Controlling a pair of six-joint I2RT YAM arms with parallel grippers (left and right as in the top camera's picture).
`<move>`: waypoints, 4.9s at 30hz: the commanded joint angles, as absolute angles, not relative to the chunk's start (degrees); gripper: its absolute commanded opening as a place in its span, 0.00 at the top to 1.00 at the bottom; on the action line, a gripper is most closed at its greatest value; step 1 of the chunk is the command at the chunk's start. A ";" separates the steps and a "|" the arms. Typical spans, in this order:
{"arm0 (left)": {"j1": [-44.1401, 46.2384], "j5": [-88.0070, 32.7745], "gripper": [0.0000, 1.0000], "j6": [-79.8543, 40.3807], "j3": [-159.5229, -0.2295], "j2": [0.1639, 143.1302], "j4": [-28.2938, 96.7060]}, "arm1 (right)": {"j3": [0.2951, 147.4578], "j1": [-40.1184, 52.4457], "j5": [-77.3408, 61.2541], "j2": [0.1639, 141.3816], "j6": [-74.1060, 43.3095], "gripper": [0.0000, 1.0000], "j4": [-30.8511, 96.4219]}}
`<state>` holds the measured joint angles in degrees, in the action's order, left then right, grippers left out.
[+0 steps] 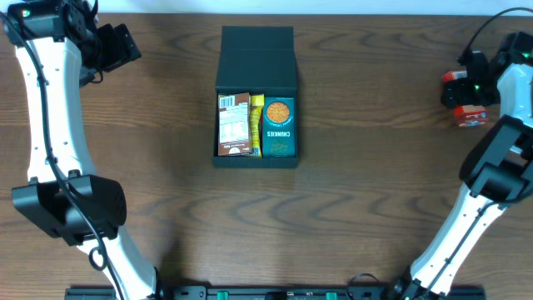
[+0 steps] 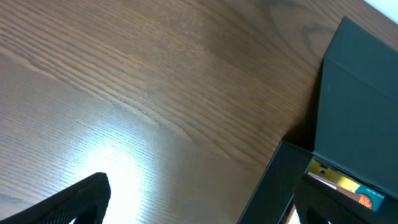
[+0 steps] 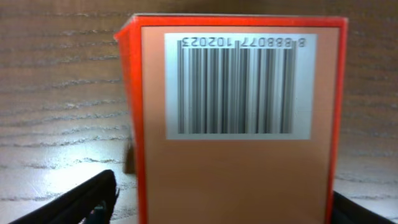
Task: Pack container
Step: 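Move the right gripper to the red-orange snack box and grasp it, then carry the red-orange box into the box's right side and release, then press the packed items down into the box with the right gripper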
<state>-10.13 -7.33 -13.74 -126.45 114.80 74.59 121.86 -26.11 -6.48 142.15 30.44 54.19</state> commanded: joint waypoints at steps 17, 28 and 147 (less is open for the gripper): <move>-10.48 -7.51 0.05 -14.35 -126.37 115.07 75.46 | 122.15 -20.14 -11.42 143.13 20.47 0.48 55.09; -10.48 -7.51 0.05 -14.37 -126.37 115.07 77.30 | 132.60 -10.90 -14.87 141.47 14.50 0.59 61.60; 3.86 -20.43 0.15 -9.45 -116.29 115.66 66.43 | 131.50 20.93 -38.92 131.46 16.49 0.99 81.52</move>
<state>3.55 -19.94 -9.23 -116.64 114.83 66.52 127.35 21.91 -34.65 131.61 12.14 80.79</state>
